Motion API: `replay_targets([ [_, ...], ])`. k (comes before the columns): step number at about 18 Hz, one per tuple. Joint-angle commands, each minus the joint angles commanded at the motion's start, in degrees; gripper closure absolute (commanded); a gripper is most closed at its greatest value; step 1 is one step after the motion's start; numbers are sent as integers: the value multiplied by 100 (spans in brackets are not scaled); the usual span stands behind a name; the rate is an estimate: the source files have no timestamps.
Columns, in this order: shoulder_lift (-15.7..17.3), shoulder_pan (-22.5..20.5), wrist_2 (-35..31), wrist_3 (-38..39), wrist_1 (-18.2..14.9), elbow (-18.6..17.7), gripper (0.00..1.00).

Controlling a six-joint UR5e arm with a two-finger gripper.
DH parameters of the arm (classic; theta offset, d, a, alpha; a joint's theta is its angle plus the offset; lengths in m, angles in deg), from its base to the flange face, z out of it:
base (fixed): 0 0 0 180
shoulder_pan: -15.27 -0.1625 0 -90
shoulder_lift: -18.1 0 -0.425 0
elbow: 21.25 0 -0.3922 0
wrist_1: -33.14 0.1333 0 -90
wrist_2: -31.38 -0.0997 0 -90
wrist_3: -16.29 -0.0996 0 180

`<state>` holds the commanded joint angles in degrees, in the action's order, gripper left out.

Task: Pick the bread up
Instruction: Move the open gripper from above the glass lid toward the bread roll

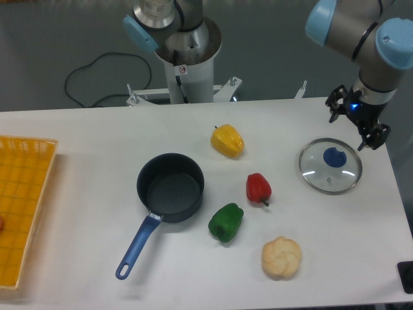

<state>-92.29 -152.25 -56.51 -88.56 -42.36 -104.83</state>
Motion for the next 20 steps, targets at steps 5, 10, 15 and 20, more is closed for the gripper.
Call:
replay_targets([
  [5,-17,105,9,35,44,-79,0],
  [10,17,140,220,1776,1227,-772,0],
  [15,-342,746,133,5330,1336,-546,0],
  [20,-703,1116,-246,6431,1345,-299,0],
])
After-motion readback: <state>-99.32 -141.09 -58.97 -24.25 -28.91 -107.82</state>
